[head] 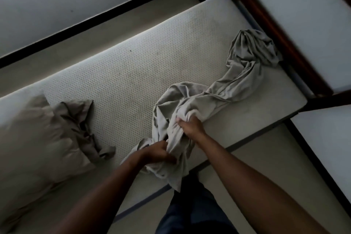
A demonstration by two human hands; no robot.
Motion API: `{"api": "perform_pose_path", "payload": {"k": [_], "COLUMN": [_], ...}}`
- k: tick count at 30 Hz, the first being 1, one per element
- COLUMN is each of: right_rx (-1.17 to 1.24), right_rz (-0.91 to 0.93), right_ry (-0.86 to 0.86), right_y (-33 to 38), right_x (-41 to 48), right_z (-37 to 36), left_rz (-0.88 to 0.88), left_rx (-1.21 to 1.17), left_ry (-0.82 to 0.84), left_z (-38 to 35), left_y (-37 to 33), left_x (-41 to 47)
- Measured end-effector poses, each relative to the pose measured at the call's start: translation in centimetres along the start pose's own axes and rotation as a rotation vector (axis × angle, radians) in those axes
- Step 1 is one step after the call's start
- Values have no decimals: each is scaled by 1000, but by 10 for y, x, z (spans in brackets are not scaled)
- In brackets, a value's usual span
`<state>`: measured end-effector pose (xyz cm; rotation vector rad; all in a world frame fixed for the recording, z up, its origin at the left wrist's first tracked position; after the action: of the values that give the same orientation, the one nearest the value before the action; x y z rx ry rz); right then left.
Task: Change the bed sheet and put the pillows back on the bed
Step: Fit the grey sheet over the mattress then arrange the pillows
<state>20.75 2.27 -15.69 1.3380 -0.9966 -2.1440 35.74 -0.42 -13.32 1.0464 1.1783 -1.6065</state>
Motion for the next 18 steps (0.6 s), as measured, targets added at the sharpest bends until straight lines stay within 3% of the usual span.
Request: {"api": "perform_pose_path", "payload": {"k": [3, 5, 8, 14, 16, 18], "right_rx": [-25, 75, 261, 785, 954, 948], "right_rz": [160, 268, 283, 337, 314, 229], "right_ry": [16, -43, -153, -398, -247, -119], "right_y": [28, 48, 72, 114, 112, 89], "right_x": [0, -6, 3, 3, -19, -63], "right_z": [15, 30, 63, 112, 75, 12], "left_rz": [81, 113, 106, 3, -64, -155], "left_rx": [-33, 43, 26, -33, -124, -368], "left_ry": [74, 107, 122, -35, -164, -236], "left_z": [-3, -3, 6, 43, 59, 73], "left_y": [16, 14, 25, 59, 70, 80], "left_x": [-9, -17, -29, -60, -80, -98]}}
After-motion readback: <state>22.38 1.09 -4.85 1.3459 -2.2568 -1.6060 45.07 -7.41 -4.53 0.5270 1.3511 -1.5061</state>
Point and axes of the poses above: each hand's wrist, its own x-axis towards the middle knuckle, its own z-axis out of the back of the hand, y = z × x, the point moved 9 cm from there along x, towards the middle knuckle, and after that the axes turned 13 degrees about z, right-handed, at the moved point
